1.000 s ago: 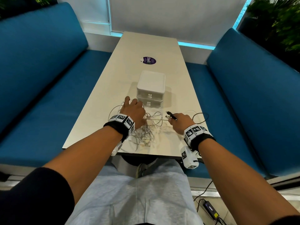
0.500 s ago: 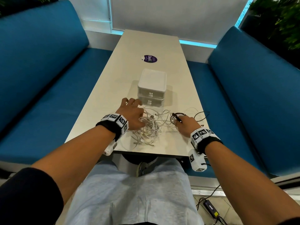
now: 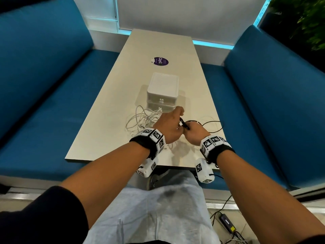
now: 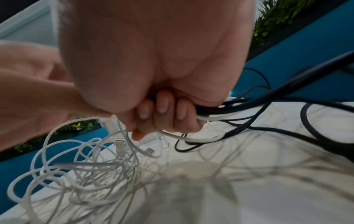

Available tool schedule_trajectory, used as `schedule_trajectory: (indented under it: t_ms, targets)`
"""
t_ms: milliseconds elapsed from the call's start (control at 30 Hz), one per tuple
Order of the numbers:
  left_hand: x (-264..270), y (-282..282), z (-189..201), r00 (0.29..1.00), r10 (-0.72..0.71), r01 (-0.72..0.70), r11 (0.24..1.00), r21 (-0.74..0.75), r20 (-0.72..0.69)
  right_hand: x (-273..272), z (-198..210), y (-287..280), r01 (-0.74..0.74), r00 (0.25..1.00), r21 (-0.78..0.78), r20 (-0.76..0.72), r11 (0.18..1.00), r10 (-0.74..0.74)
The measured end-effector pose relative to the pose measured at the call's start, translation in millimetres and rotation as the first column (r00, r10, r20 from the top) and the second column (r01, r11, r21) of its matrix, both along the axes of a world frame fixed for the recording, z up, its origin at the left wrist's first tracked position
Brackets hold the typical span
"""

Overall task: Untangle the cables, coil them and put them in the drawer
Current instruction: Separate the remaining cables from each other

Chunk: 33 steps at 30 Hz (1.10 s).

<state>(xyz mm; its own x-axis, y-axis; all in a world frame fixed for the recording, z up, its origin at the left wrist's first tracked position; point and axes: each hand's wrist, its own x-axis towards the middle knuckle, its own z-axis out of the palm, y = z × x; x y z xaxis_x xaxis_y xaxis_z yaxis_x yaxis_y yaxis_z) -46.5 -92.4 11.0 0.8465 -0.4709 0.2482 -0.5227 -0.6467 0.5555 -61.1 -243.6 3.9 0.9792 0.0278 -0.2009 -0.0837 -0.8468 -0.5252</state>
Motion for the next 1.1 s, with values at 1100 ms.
schedule_trajectory:
  t_ms: [1100]
  targets:
    - [5.3, 36.1, -27.5, 0.979, 0.061, -0.165, 0.799, 0.578, 0.194, -4.8, -2.9, -22.2, -0.058, 0.996, -0.077, -0.078, 0.995, 0.052]
